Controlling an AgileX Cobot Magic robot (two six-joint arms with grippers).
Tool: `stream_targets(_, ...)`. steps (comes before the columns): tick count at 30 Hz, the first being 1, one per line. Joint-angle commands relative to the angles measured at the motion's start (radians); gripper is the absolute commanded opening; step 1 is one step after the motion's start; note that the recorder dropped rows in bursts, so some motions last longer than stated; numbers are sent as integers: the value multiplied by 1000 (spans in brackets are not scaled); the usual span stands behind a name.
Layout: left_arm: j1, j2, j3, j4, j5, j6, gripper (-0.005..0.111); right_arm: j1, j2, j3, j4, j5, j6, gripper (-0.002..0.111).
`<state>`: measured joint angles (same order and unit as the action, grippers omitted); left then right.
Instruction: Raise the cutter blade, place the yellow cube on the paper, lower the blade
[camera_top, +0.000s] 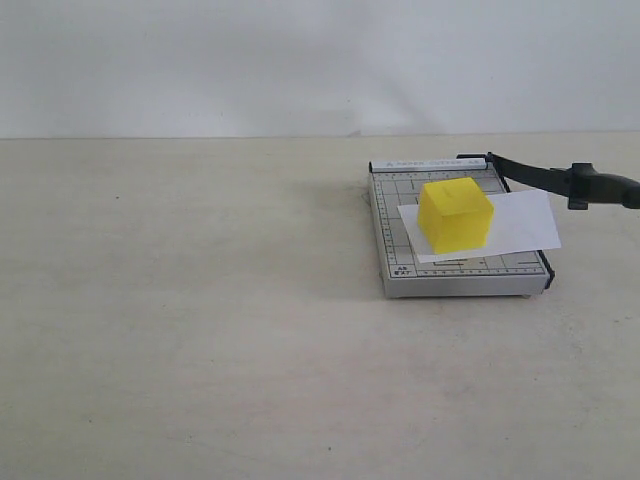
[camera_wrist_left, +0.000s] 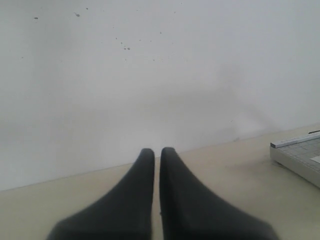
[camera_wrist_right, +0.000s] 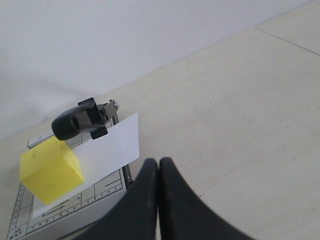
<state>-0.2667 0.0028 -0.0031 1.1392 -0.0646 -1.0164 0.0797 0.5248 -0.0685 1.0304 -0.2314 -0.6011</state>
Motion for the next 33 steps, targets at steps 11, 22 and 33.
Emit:
stream_targets(11,4,-3,3,28,409,-8,4,1,-4,2,-2,-7,-6,0)
stream_targets(22,2,-3,3,-1222,415,1180,4,1,-4,-1,-2,-5,19,0)
stream_targets(33,287,-3,3,-1176,438,1207,4,1,-4,-16,-9,78,-38,0)
